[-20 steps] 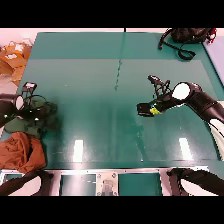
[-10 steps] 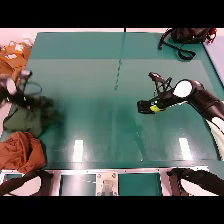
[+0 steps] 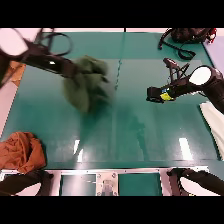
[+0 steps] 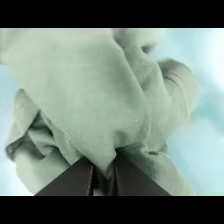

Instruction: Fold the shirts.

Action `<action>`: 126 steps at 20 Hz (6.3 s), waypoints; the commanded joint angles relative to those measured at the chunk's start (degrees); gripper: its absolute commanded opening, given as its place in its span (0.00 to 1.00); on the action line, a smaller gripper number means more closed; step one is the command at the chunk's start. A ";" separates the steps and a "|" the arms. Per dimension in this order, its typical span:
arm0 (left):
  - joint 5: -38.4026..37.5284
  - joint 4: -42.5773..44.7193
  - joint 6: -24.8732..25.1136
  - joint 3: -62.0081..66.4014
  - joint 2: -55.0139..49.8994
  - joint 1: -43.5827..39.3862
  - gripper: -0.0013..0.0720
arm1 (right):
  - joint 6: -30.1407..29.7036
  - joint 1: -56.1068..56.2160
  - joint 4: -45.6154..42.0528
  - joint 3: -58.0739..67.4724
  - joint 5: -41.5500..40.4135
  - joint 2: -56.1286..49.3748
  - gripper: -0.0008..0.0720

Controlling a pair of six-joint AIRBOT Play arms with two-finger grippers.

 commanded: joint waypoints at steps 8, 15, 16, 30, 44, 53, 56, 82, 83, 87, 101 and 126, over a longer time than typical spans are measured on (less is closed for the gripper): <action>-7.67 -8.63 -3.08 3.21 -12.41 -2.43 1.00 | -0.07 -8.63 0.72 0.70 3.08 -0.66 0.62; -18.34 -12.31 -4.70 -16.76 -9.79 3.76 1.00 | -8.17 -11.78 13.14 0.66 -1.03 -17.25 0.62; -15.56 -15.69 -4.52 -22.45 -9.31 3.74 1.00 | -10.05 -11.58 16.41 0.70 -2.95 -19.98 0.62; 16.50 -31.80 2.19 -41.72 -9.35 -3.19 0.05 | -18.29 -6.43 31.93 9.35 -3.48 -33.07 0.05; -12.55 -7.61 -5.57 9.88 21.81 14.71 0.05 | -18.14 -16.52 31.28 32.68 8.81 11.52 0.05; -13.79 -8.92 -2.43 12.07 18.16 14.71 0.05 | -12.96 -17.22 17.94 29.92 7.32 11.08 0.05; -11.17 -21.57 0.22 -3.41 15.15 14.64 0.05 | -17.44 -13.49 17.90 22.82 0.70 1.51 0.05; -4.57 -22.47 12.09 -25.77 -0.35 38.18 0.78 | -2.60 7.41 25.38 -24.11 -21.07 -4.07 0.60; -4.15 -22.38 11.98 -25.77 -0.35 38.18 0.78 | -2.60 12.13 28.61 -25.44 -25.81 -5.46 0.60; -3.91 -21.99 11.98 -25.77 -0.35 38.18 0.78 | -2.58 24.33 35.82 -23.08 -38.62 -13.25 0.60; -2.54 -21.68 11.82 -30.69 -0.35 38.18 0.78 | -14.49 8.87 31.95 -15.32 -17.81 -8.35 0.05; 1.09 -24.98 12.00 -37.90 -0.35 38.12 0.78 | -4.76 22.53 39.43 -13.07 -41.62 -21.24 0.05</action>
